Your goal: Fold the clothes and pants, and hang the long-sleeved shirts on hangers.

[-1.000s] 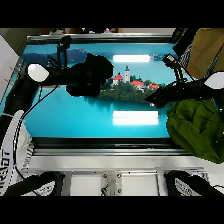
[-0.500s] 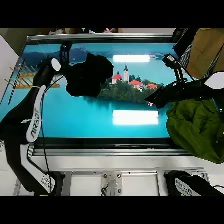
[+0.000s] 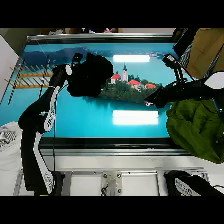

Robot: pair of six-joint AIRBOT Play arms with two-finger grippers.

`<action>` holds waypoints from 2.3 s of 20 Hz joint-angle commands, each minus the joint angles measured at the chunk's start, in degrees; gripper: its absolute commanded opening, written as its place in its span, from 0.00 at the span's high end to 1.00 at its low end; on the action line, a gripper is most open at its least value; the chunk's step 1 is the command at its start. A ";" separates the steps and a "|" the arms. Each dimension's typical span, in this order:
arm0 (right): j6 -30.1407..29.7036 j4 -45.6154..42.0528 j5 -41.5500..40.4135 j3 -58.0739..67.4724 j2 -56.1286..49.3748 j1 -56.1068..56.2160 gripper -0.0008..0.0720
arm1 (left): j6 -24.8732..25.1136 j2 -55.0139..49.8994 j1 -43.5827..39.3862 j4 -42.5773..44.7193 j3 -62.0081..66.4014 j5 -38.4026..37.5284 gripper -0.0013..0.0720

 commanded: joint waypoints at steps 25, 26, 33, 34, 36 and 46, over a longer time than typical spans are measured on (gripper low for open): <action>26.88 -25.53 -24.04 12.46 18.73 -8.52 0.97 | 1.29 56.96 -30.40 -0.44 -14.99 15.72 0.97; 27.65 -25.55 -23.52 12.46 18.58 -8.52 0.97 | 1.29 56.92 -29.75 -0.44 -17.51 15.78 0.97; 28.35 -25.07 -16.26 12.44 13.75 -8.50 0.95 | -7.89 45.51 -18.32 -0.63 -24.92 14.91 0.57; 28.50 -25.07 -14.58 12.44 12.50 -8.50 0.82 | -10.47 43.82 -16.61 -0.63 -24.90 13.84 0.07; 28.50 -25.11 -11.54 12.44 9.92 -8.50 0.08 | -15.56 41.92 -12.24 -0.66 -24.90 8.28 0.00; 30.05 -24.81 -8.46 -5.73 7.48 -8.52 0.05 | -16.76 54.01 17.27 -4.09 -53.70 -8.98 0.00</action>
